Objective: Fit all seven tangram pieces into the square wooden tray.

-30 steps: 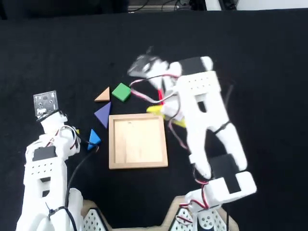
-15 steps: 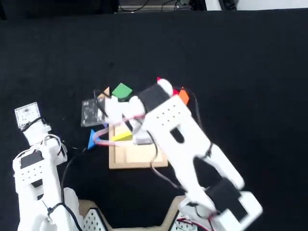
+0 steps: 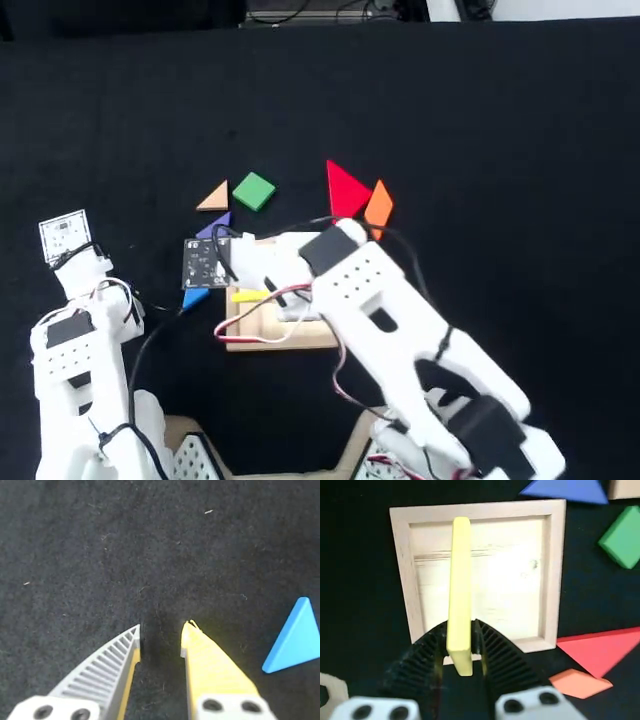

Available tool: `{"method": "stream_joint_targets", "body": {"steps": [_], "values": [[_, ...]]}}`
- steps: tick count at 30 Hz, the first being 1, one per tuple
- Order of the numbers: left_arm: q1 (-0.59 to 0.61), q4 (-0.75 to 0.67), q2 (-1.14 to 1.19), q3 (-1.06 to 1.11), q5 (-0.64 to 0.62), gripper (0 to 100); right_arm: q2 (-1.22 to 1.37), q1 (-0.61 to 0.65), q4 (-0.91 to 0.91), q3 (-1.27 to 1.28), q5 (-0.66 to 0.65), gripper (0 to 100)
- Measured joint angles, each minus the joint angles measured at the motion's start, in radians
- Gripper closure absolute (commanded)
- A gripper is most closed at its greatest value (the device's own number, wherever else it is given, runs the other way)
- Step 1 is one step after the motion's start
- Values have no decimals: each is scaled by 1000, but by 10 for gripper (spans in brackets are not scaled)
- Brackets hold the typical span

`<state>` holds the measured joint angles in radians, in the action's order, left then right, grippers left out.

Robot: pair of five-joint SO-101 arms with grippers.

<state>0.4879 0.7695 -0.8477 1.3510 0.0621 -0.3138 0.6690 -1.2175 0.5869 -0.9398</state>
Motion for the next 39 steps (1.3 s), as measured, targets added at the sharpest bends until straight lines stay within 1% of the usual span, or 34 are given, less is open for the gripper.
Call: {"method": "stream_joint_targets", "body": {"steps": [4,10,18,39], "values": [[0,0,0,0,0,855,57,2,44,26,6,988],[0,0,0,0,0,855,55,21,92,120,6,988],[0,0,0,0,0,855,43,40,181,201,48,988],[0,0,0,0,0,855,41,40,196,261,58,986]]}}
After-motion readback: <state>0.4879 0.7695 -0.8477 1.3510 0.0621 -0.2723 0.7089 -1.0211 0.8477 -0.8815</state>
